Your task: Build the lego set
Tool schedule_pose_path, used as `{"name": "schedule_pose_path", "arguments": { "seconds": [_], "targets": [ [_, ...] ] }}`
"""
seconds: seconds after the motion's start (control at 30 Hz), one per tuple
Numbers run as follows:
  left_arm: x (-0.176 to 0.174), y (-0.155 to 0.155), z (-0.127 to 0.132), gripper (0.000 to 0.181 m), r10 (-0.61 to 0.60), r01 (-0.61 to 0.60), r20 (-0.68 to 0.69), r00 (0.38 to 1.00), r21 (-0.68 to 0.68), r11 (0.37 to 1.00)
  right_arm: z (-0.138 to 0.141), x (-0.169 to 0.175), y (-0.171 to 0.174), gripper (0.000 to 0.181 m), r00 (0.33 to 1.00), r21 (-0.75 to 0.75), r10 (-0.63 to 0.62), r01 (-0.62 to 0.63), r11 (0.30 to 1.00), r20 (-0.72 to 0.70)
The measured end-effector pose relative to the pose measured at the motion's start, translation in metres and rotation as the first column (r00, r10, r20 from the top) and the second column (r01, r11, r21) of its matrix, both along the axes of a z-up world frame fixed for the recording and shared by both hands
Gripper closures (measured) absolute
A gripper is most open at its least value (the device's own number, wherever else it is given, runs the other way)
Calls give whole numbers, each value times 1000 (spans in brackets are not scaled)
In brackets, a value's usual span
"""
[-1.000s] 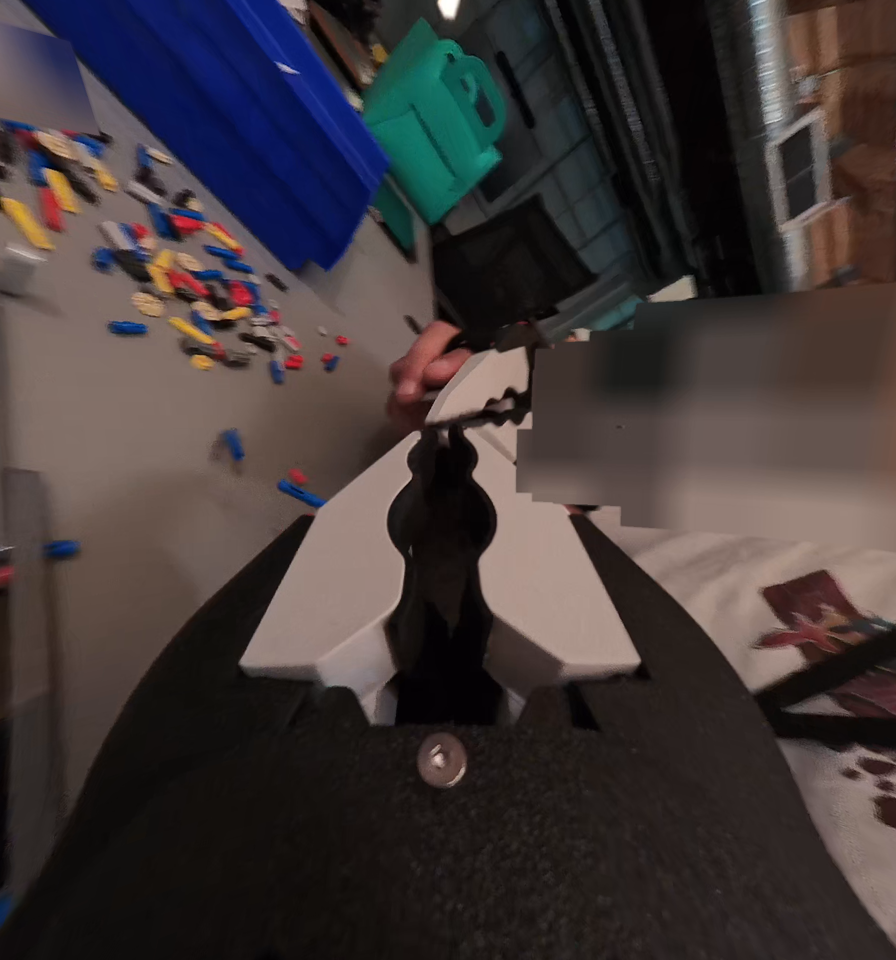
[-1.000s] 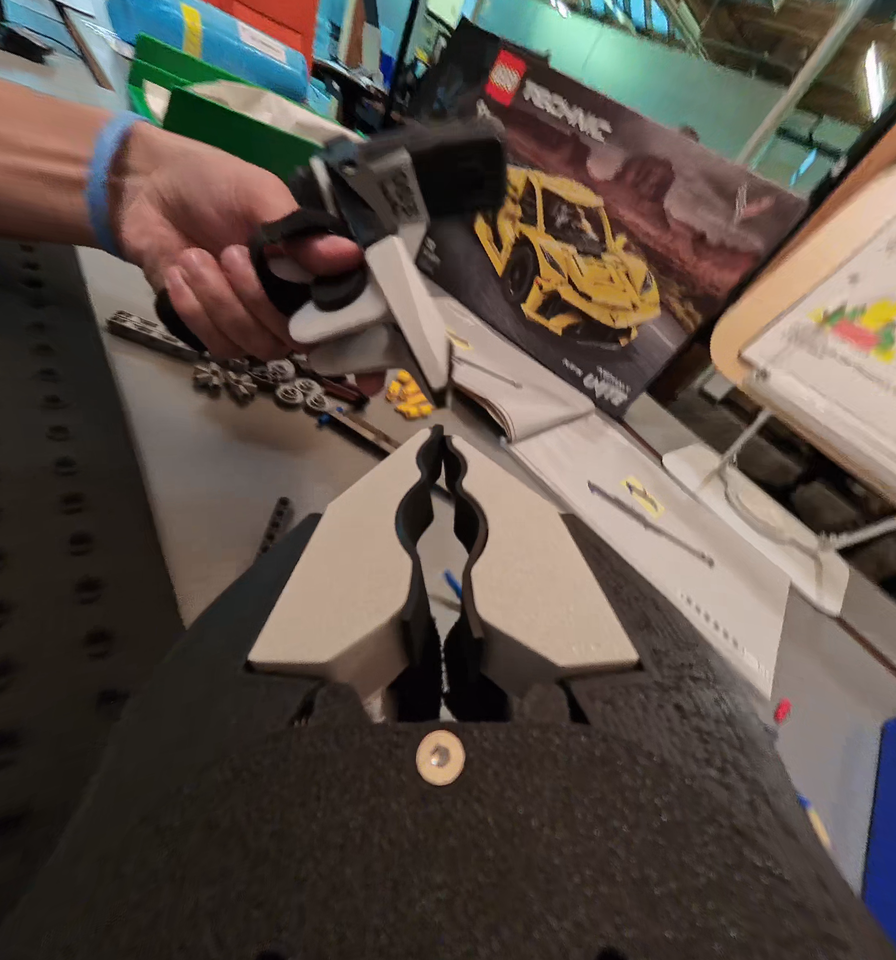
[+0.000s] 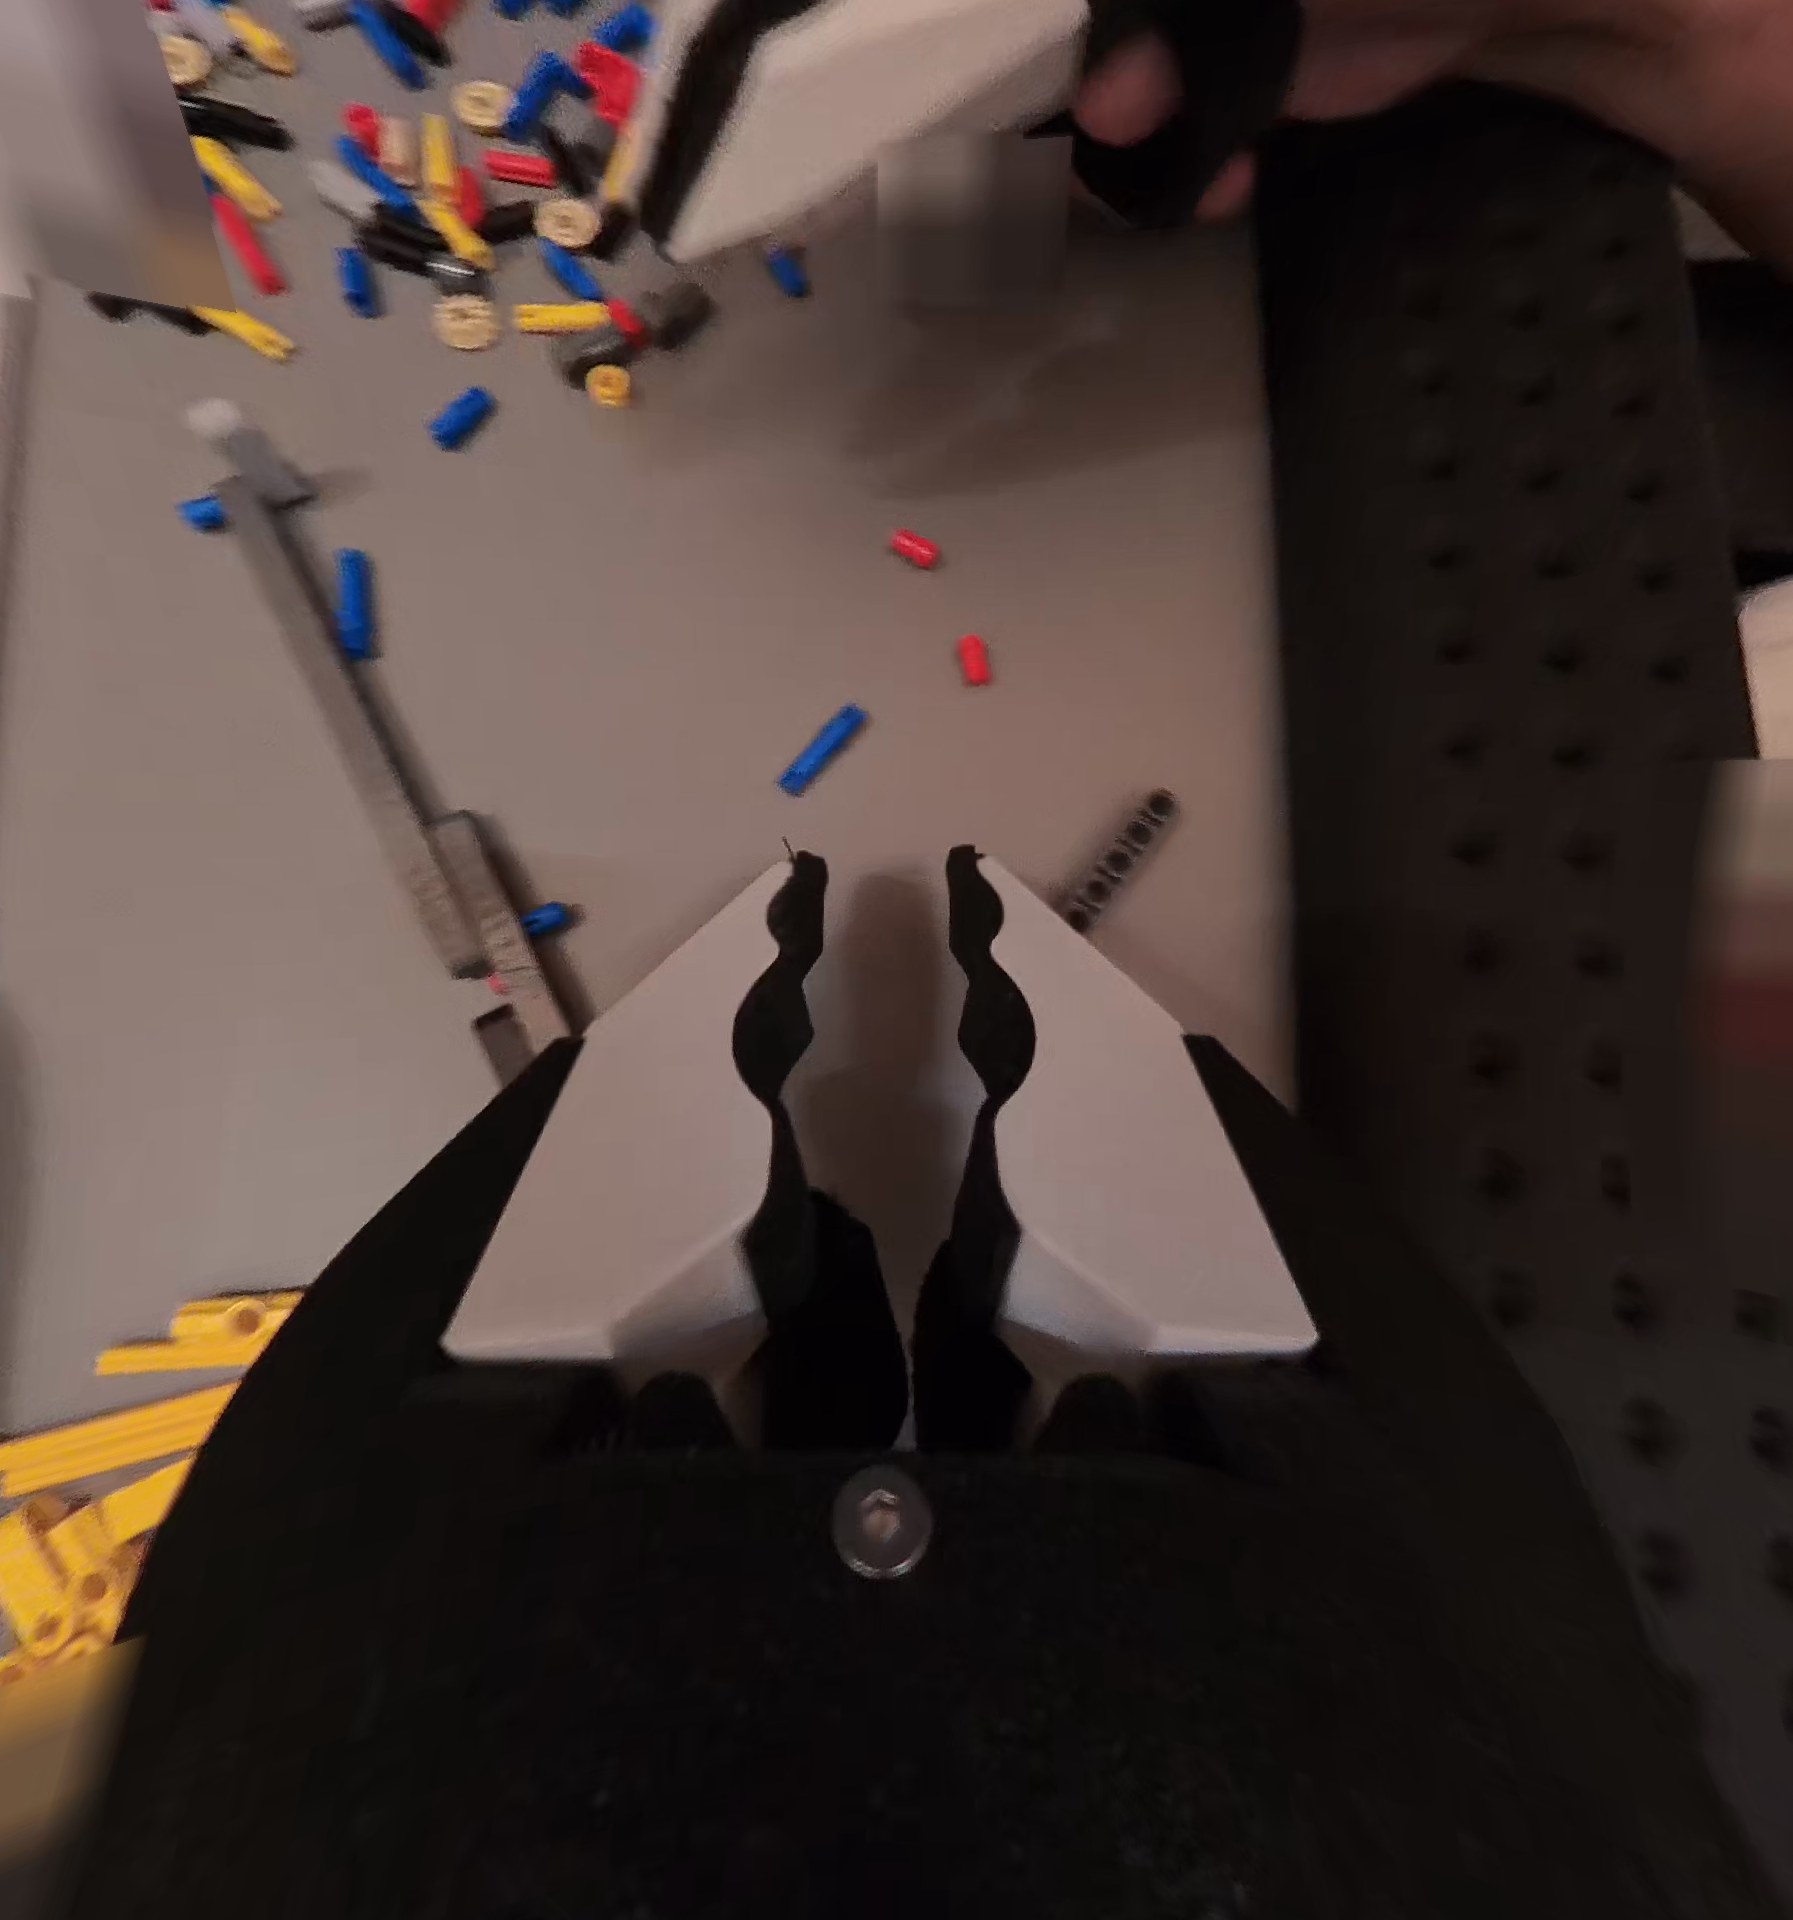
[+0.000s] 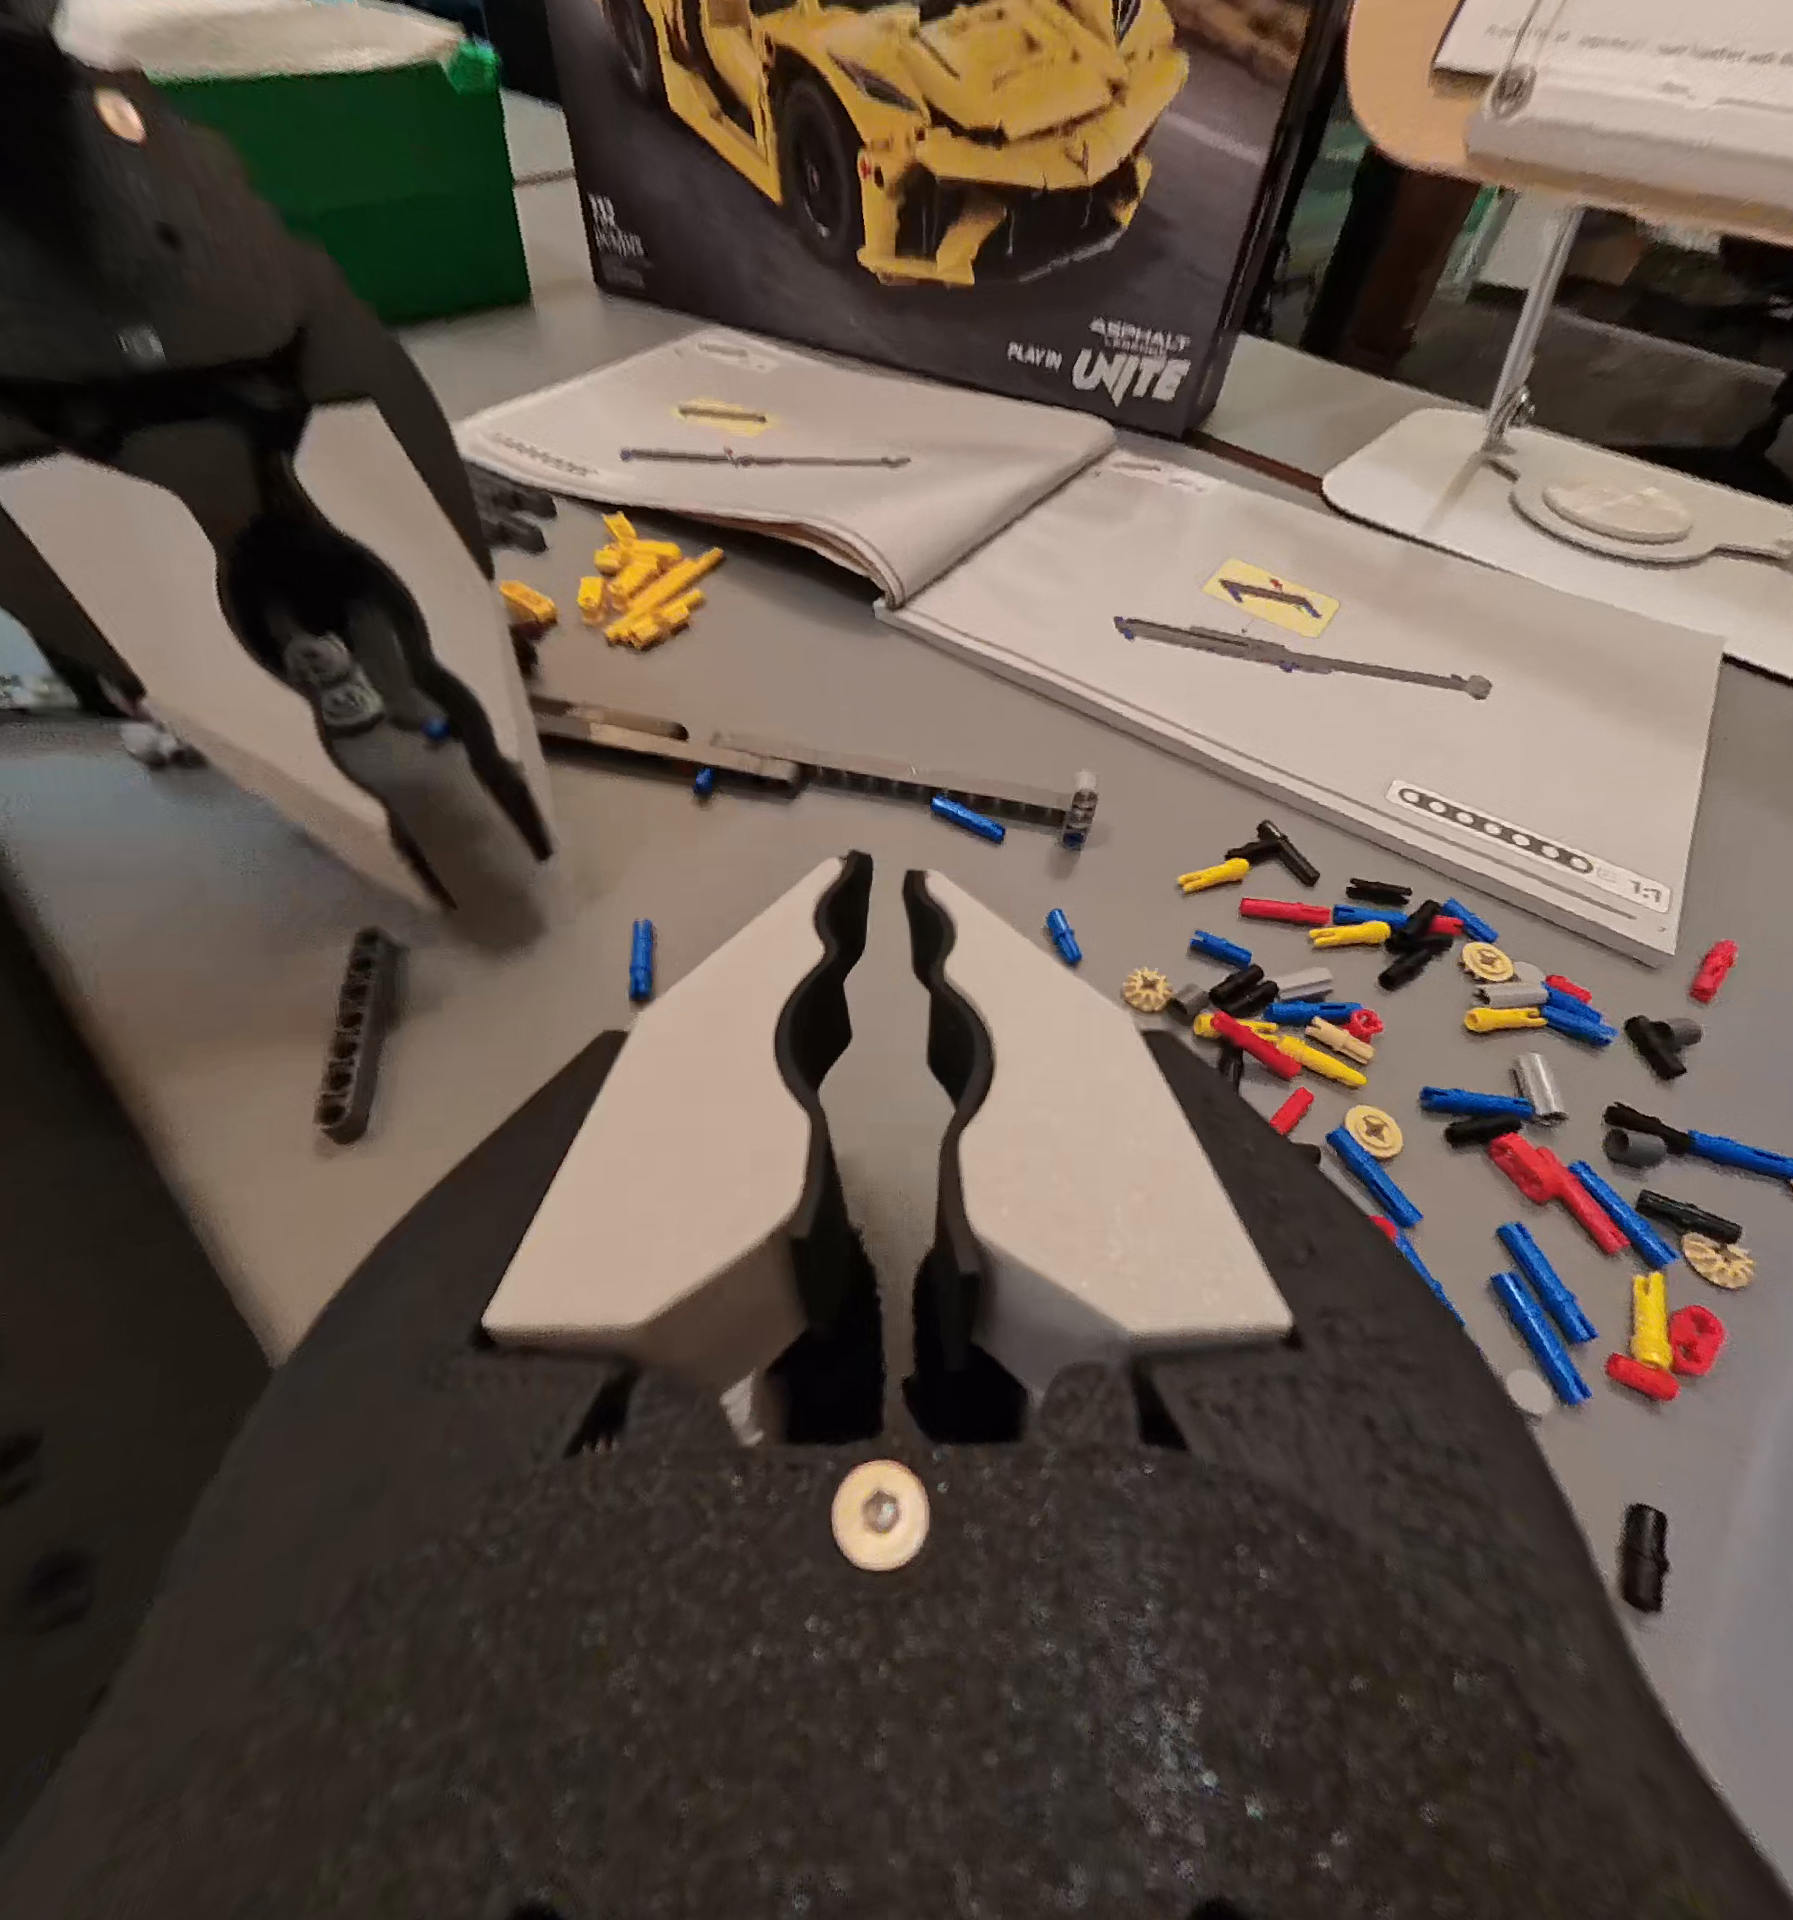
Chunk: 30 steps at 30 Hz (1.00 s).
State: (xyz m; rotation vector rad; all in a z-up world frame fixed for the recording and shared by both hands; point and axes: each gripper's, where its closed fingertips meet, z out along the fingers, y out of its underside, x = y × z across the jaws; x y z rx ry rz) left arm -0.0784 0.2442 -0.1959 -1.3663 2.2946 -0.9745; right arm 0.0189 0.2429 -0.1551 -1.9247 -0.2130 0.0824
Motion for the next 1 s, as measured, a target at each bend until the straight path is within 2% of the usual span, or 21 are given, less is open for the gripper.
{"name": "schedule_pose_path", "arguments": {
  "seconds": [0.1,0.17,0.3,0.47,0.63,0.77,1.0],
  "targets": [
    [17,26,3,161,140,-144,72,988,61,988,-20,-4,5,163,997,-126,21,-12,992,75],
    [25,35,7,164,166,-176,106,980,84,981,-28,-5,10,161,996,-189,38,-22,982,77],
    [54,60,16,163,208,-226,115,971,168,960,-31,-5,18,160,997,-197,57,-47,979,45],
    [95,69,-2,163,150,-159,55,987,268,950,-20,2,11,166,985,-94,9,7,996,175],
    [114,59,-7,169,114,-117,28,993,245,962,-13,-1,8,169,989,-59,25,-16,998,147],
    [114,62,-18,171,137,-125,-32,990,245,961,-12,-1,8,169,994,-54,34,-28,998,106],
    [97,43,-18,167,108,-97,-77,991,129,987,-8,1,5,170,999,-42,36,-34,999,39]
  ]
}}
